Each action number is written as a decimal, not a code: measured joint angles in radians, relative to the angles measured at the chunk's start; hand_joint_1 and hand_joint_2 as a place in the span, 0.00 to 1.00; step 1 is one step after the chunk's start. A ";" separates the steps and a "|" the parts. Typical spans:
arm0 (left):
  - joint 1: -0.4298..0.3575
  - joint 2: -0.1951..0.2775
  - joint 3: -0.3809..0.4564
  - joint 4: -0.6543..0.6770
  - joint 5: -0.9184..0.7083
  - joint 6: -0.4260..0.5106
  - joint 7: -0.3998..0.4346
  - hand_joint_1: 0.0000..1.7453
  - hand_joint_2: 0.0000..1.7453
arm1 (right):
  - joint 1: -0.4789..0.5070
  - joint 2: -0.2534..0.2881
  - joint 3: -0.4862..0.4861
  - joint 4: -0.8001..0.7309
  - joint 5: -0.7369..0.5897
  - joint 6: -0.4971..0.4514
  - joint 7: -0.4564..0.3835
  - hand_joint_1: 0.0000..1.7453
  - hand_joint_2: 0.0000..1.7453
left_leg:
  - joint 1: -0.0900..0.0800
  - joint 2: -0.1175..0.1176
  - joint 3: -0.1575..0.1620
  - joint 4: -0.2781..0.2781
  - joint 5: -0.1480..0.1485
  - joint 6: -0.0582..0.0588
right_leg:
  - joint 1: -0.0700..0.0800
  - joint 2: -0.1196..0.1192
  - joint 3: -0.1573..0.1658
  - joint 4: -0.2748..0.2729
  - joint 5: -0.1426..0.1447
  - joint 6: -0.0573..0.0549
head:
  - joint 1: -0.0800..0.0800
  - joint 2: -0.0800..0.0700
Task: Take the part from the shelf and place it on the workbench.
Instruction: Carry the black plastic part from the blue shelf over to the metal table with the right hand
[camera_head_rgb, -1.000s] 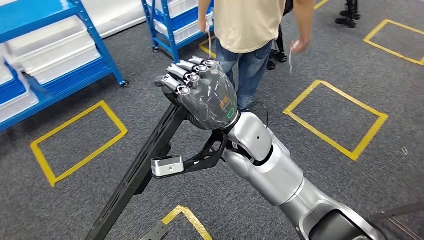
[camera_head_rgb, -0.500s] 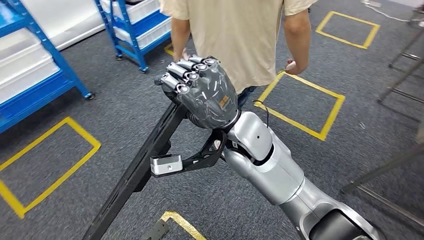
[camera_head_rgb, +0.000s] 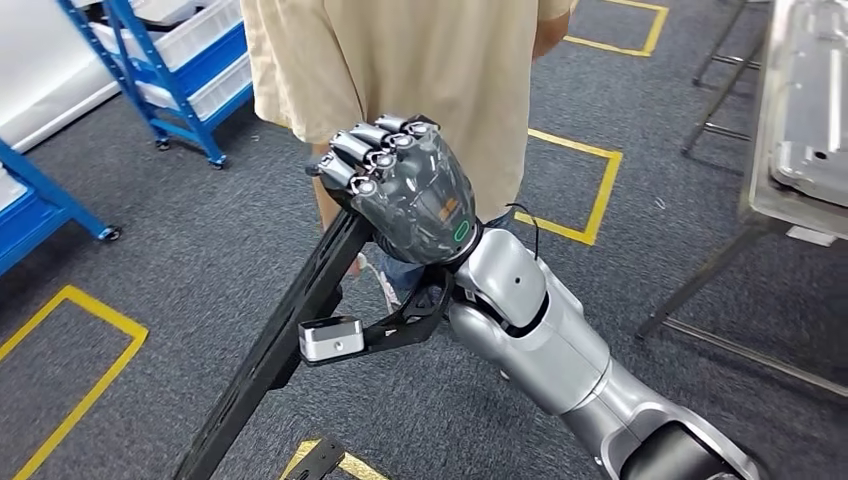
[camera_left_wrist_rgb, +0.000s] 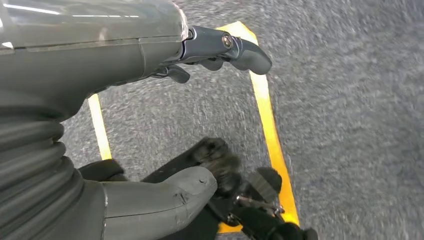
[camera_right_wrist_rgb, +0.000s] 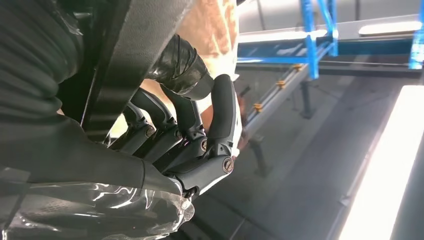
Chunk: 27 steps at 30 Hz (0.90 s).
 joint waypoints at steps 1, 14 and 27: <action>0.001 0.000 0.000 0.000 0.000 0.000 0.000 0.00 1.00 | 0.002 0.000 0.000 0.000 0.000 0.000 0.000 1.00 1.00 | -0.001 -0.005 -0.027 0.046 -0.008 0.003 | 0.003 0.015 0.000 0.000 0.000 -0.001 | 0.000 0.000; -0.011 -0.007 0.000 0.000 0.001 0.004 -0.007 0.00 1.00 | 0.006 -0.004 0.000 -0.006 0.002 -0.007 0.004 1.00 1.00 | -0.010 -0.018 0.091 -0.273 0.178 0.062 | 0.012 0.012 -0.061 0.108 -0.063 0.034 | 0.003 0.000; -0.012 -0.012 0.000 0.000 0.002 0.004 -0.008 0.00 1.00 | 0.010 -0.009 0.000 -0.008 0.002 -0.007 0.006 1.00 1.00 | -0.008 0.067 0.076 -0.206 0.117 0.012 | 0.004 -0.051 0.022 -0.016 -0.011 0.011 | 0.002 0.000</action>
